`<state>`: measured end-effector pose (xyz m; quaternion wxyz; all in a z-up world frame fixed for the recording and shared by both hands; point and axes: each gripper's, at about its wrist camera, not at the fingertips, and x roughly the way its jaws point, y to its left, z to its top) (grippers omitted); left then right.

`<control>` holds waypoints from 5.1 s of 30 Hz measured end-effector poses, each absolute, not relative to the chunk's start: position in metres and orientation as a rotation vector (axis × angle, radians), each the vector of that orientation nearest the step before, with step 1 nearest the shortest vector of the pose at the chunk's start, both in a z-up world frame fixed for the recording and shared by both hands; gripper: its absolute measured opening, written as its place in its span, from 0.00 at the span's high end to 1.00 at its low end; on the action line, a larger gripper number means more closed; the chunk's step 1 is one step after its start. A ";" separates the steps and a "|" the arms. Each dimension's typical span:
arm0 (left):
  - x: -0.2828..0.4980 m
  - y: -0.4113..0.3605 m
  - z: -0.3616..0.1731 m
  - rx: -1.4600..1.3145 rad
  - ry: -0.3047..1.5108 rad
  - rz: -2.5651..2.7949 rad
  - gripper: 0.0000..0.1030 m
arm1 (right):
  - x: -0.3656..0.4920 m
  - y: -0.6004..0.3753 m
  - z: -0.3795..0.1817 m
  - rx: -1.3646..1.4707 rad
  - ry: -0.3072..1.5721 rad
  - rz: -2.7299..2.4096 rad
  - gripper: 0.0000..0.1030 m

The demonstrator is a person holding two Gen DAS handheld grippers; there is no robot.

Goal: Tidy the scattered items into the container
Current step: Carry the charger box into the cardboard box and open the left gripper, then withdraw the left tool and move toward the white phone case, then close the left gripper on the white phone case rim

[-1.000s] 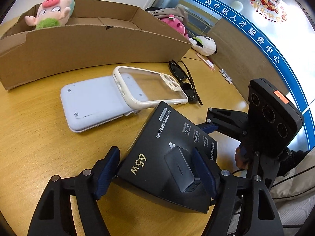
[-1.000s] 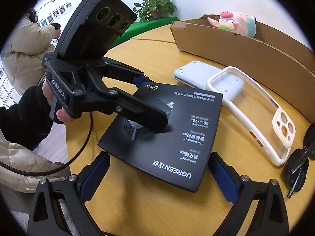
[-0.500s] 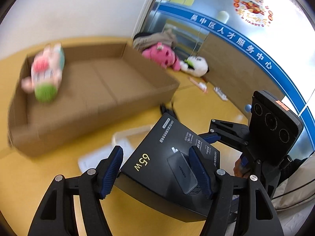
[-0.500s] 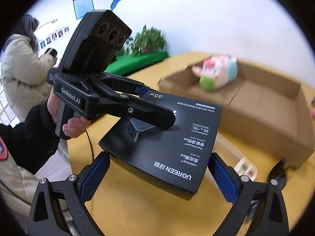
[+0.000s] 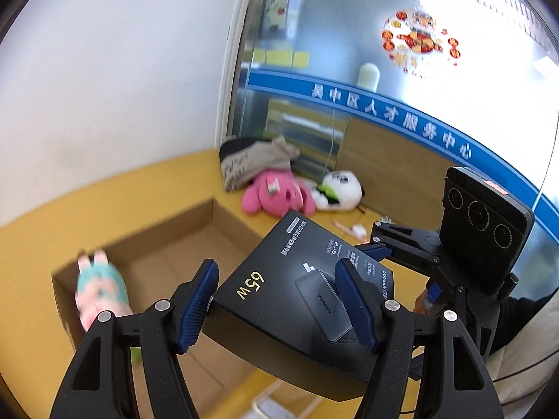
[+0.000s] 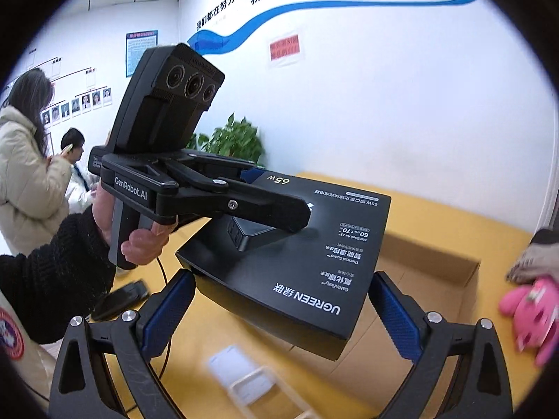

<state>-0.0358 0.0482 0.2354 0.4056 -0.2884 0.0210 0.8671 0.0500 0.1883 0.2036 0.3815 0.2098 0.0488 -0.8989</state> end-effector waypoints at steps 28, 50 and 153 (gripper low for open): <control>-0.334 0.060 0.073 -1.262 0.065 2.141 0.29 | -0.236 0.187 0.048 1.016 -0.174 -2.108 0.03; -0.309 0.063 0.075 -1.342 0.246 2.355 0.25 | -0.208 0.167 0.025 1.234 -0.102 -2.169 0.04; 0.076 0.063 -0.002 -1.332 -0.082 2.503 0.87 | 0.089 0.215 0.022 1.211 -0.093 -2.503 0.15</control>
